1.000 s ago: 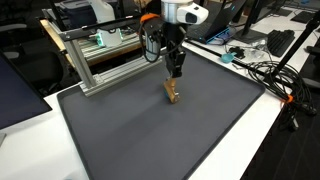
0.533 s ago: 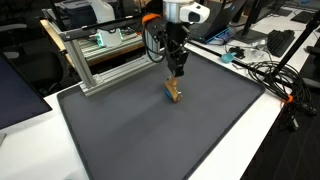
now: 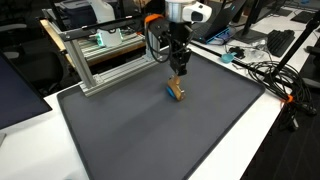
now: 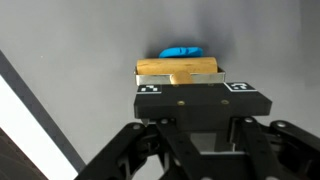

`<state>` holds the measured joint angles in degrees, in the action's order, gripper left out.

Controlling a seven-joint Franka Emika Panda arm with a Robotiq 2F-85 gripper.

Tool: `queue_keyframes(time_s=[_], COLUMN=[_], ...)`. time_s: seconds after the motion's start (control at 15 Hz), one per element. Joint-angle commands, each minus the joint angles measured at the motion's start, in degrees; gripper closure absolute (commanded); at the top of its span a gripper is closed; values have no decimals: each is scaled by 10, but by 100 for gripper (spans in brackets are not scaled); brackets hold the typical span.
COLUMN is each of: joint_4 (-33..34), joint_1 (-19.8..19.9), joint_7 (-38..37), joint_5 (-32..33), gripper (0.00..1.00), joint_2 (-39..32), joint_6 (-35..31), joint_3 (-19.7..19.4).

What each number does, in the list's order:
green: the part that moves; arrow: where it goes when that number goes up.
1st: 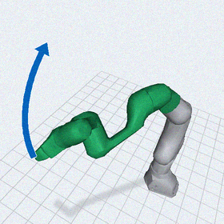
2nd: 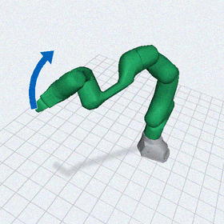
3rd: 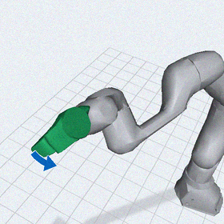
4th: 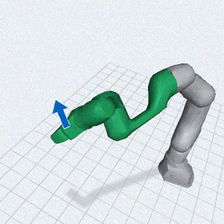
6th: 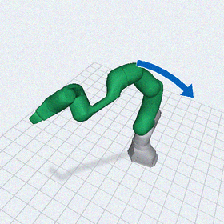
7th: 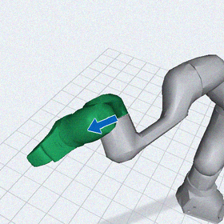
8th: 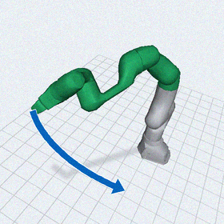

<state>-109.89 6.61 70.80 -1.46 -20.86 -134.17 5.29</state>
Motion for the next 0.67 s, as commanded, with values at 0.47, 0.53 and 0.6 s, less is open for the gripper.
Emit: queue_keyframes(time_s=[0.47, 0.53, 0.6], joint_4=[-15, -19, -22], joint_1=[4, -1, -6], joint_7=[16, 5, -10], joint_5=[-87, -94, -100], gripper=[77, 77, 77], joint_2=[3, 19, 33], joint_6=[-8, 4, 9], joint_3=[34, 38, 41])
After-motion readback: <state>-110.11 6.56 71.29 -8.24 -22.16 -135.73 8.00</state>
